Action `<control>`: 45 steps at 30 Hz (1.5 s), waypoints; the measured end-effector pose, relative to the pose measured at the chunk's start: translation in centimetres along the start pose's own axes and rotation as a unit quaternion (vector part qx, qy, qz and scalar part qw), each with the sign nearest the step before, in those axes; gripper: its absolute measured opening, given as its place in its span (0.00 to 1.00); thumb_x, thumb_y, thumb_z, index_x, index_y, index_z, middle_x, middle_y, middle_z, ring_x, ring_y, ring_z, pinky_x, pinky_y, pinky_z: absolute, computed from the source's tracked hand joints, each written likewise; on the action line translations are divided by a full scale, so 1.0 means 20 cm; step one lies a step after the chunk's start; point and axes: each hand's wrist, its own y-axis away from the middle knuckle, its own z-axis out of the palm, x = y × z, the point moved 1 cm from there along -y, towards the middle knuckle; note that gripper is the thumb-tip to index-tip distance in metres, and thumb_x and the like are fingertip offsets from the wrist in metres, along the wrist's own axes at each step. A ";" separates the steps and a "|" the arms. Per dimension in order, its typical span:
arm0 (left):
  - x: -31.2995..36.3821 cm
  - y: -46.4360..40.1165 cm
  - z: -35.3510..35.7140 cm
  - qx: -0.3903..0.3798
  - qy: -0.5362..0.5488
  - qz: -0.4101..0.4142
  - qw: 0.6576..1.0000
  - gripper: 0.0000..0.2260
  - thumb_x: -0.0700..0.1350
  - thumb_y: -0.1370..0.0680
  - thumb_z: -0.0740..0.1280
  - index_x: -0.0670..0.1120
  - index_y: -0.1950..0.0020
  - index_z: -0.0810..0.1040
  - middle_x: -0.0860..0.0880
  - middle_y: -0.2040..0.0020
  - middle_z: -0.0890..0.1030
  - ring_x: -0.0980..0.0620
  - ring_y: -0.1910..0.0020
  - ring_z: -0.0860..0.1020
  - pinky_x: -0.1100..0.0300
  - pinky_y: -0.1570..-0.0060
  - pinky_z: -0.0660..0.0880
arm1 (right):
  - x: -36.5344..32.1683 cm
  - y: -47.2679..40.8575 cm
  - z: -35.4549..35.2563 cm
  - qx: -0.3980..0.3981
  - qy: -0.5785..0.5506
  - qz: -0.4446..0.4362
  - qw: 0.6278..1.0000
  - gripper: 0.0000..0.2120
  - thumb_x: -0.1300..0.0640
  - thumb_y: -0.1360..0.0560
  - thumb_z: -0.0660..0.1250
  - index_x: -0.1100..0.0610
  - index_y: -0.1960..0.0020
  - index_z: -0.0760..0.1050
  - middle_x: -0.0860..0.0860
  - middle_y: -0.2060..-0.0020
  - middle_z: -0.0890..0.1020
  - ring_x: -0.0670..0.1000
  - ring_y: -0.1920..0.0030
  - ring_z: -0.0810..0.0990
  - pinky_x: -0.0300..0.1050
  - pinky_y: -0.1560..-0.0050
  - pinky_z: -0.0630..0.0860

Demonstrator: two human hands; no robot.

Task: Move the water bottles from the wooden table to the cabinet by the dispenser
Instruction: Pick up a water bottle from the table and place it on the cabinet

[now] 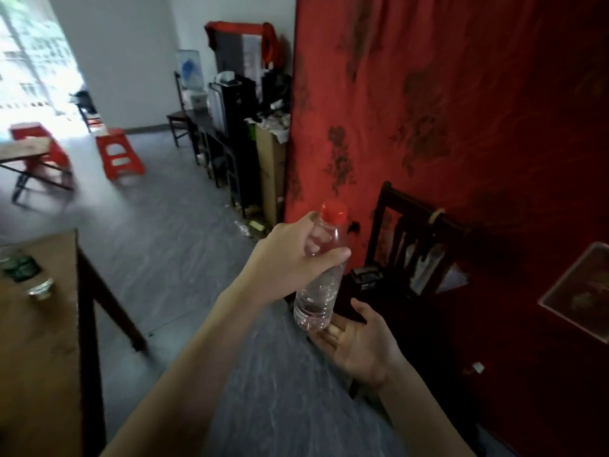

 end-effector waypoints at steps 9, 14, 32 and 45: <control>-0.08 -0.30 -0.05 0.130 -0.033 -0.067 0.989 0.21 0.71 0.30 0.65 0.60 0.44 0.76 0.69 0.53 0.81 0.68 0.53 0.81 0.61 0.51 0.77 | -0.42 -0.39 0.15 -0.050 0.061 0.080 0.994 0.27 0.48 0.20 0.58 0.71 0.36 0.72 0.67 0.39 0.79 0.67 0.42 0.79 0.57 0.37 0.73; -0.15 -0.34 -0.15 0.174 -0.065 -0.098 0.978 0.20 0.71 0.31 0.66 0.64 0.44 0.73 0.72 0.54 0.79 0.74 0.54 0.78 0.65 0.56 0.74 | -0.44 -0.58 0.30 -0.071 0.085 0.134 0.985 0.27 0.47 0.21 0.58 0.72 0.39 0.73 0.69 0.39 0.78 0.67 0.41 0.78 0.58 0.39 0.73; -0.98 -0.77 -0.72 0.220 -0.089 -0.155 0.959 0.19 0.55 0.23 0.72 0.47 0.37 0.76 0.51 0.44 0.83 0.57 0.51 0.82 0.64 0.57 0.75 | -0.47 -1.50 1.07 -0.072 0.165 0.190 0.965 0.28 0.49 0.20 0.56 0.71 0.31 0.68 0.68 0.34 0.74 0.66 0.36 0.74 0.60 0.36 0.69; -1.51 -1.27 -1.05 0.210 -0.086 -0.145 0.963 0.38 0.70 0.32 0.62 0.45 0.31 0.73 0.49 0.40 0.82 0.53 0.47 0.82 0.52 0.50 0.82 | -0.61 -2.18 1.54 -0.075 0.150 0.209 0.963 0.29 0.48 0.20 0.55 0.72 0.30 0.66 0.69 0.32 0.71 0.67 0.31 0.70 0.60 0.32 0.66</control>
